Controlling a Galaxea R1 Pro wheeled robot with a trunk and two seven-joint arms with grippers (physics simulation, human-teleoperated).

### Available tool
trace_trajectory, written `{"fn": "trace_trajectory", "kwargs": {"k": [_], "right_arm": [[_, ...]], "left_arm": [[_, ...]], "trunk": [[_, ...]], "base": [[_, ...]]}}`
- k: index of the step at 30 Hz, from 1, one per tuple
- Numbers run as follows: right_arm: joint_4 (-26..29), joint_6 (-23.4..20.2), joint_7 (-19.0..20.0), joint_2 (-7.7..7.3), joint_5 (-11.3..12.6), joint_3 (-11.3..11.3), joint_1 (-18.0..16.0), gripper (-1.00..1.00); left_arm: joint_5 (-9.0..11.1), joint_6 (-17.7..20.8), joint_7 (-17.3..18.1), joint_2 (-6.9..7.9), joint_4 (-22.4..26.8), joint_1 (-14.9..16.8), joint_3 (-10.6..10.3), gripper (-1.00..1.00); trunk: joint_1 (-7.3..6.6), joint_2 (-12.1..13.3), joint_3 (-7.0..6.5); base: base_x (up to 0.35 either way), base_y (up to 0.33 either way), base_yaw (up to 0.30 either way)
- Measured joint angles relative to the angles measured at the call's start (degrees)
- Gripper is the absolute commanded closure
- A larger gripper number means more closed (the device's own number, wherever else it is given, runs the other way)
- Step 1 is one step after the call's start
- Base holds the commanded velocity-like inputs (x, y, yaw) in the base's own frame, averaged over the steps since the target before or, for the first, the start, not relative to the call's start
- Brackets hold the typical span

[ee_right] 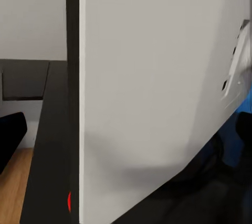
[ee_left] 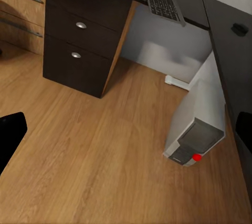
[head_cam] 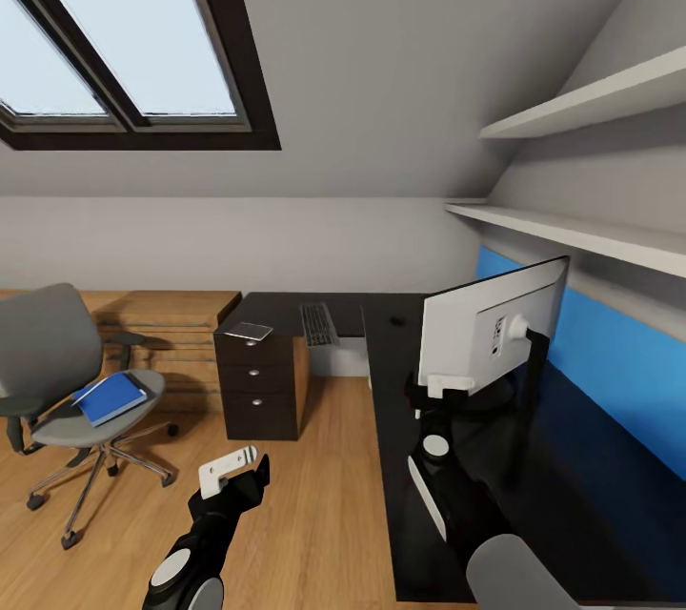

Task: In the bedroom, organize the workspace by keeping the computer under the desk, ensuring the monitor is on the desk, placing the keyboard on the desk next to the monitor, placing the mouse on the desk next to the keyboard, moving the folder from the swivel chair onto the desk next to the mouse, stacking the notebook on top of the folder with the pen on top of the notebook, and positioning the swivel chair next to the desk.

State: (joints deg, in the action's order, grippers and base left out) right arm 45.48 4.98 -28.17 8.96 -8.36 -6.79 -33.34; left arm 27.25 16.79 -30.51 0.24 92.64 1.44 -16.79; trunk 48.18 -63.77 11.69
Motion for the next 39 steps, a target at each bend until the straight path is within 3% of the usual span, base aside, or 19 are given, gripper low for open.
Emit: {"fn": "trace_trajectory", "kwargs": {"k": [39], "right_arm": [[-0.1, 0.0, -3.0, -0.26, 0.0, 0.3, 0.0, -1.00]], "left_arm": [[0.0, -0.1, 0.0, -0.07, 0.0, 0.0, -0.3, -1.00]], "trunk": [[0.00, 0.0, 0.00]], "base": [[0.076, 0.042, 0.000]]}}
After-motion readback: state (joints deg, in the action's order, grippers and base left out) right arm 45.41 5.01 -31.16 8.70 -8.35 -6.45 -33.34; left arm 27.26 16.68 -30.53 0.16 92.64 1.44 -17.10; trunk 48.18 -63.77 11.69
